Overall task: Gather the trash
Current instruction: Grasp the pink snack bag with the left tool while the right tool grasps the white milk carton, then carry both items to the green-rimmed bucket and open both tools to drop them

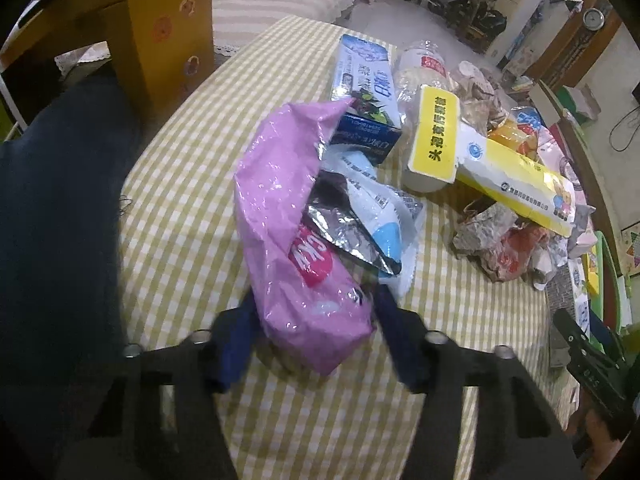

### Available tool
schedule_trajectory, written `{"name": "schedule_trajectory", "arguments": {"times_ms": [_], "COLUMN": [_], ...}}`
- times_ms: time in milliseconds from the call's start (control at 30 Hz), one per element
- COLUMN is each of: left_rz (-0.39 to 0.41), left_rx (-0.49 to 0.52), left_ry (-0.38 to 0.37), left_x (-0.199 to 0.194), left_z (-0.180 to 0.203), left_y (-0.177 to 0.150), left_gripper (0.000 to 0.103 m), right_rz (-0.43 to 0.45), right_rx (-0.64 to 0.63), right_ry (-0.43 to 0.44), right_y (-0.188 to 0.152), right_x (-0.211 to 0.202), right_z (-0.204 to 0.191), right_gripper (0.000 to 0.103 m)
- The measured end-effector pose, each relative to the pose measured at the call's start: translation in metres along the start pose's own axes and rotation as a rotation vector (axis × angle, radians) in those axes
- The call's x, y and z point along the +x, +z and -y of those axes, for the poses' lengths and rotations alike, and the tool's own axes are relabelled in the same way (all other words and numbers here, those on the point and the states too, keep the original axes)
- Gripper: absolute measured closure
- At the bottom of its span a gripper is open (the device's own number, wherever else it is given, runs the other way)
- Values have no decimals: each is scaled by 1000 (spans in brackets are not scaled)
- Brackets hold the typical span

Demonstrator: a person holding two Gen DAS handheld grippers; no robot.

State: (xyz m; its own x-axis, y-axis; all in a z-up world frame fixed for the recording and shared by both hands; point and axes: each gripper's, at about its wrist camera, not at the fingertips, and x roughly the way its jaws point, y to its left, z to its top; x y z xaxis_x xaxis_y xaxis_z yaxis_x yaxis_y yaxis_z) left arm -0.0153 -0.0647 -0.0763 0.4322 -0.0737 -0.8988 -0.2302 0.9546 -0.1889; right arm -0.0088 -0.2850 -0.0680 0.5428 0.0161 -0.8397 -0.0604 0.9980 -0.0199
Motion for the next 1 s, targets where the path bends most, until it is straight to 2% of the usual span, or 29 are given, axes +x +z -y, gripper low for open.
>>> {"name": "schedule_trajectory", "arguments": {"times_ms": [33,67,200,233,333,367,533,767,900,1000], "left_rz": [-3,-5,-10,-9,9,15,35,80,110,151], "left_rx": [-5,-12,-23,-21,-15,-13,-17,-35,8,72], "left_ry": [-6,-11,-45,-54,-66,-69,-76,-81,-85,-116], "left_x": [1,-1,1,7,-7,-10,-31,-54,-67,-81], "left_z": [-5,-1,-15,-18,-29,-33,-42,-46,-42,-30], "left_y": [8,1,9,24,22,22,20,13,15,18], "left_gripper": [56,59,66,67,71,76,78,78,78,78], "right_rz": [-5,-9,-9,-9,-8,-9,-10,36,80,108], "right_rx": [-3,-8,-14,-14,-5,-1,33,45,57,79], "right_ry": [4,6,8,8,13,19,65,103,116,120], "right_y": [-2,-4,-10,-11,-14,-15,-16,-9,-7,-2], "right_x": [0,0,-5,-6,-12,-14,-26,-47,-63,-75], "right_z": [-2,-4,-11,-12,-14,-15,-14,-16,-14,-2], "right_gripper": [34,44,49,51,52,52,52,52,52,52]}}
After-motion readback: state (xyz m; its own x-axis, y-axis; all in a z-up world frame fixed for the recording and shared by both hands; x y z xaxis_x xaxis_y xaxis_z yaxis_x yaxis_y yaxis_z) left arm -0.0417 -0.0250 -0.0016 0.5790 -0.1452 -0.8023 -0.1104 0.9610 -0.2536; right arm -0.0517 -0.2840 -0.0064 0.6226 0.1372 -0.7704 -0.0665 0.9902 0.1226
